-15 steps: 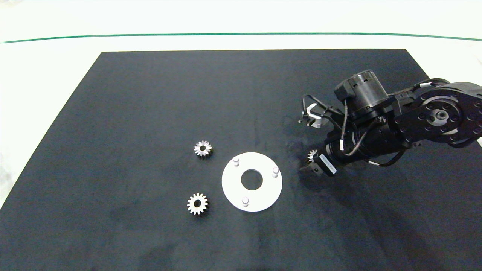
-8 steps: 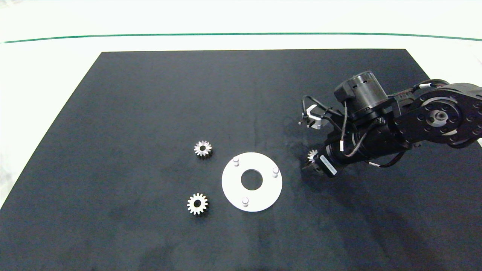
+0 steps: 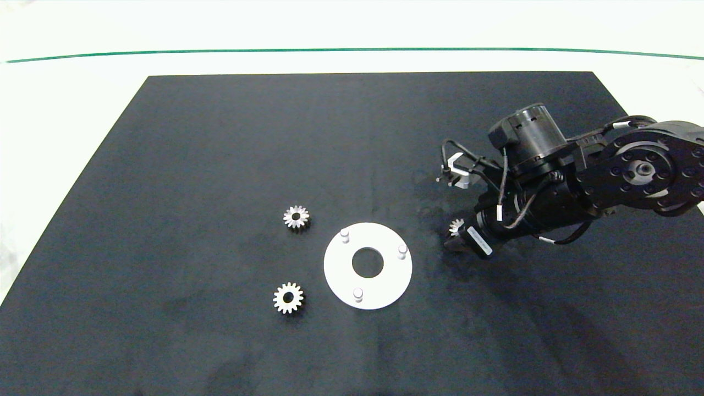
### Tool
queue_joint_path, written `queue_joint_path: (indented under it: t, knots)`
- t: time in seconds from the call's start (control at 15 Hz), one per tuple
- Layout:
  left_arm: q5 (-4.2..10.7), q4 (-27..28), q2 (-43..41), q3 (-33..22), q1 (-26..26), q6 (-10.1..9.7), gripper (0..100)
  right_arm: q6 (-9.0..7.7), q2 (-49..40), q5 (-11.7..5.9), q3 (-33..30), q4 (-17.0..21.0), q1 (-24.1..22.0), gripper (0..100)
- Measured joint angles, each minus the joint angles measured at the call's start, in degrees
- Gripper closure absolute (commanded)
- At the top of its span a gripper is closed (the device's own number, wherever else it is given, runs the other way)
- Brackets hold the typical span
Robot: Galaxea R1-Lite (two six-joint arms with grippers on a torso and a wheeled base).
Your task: Install three planetary gears onto the carrier pins
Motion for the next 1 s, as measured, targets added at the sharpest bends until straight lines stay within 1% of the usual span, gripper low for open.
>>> queue_joint_path:
  t: [0.73, 1.0]
  knots:
    - [-0.02, 0.1, -0.3, -1.0, 0.0, 0.00, 0, 0.11, -0.1, 0.10, 0.1, 0.4, 0.0, 61]
    - [-0.02, 0.2, -0.4, -0.9, 0.0, 0.00, 0, 0.46, 0.2, 0.13, 0.1, 0.2, 0.1, 70]
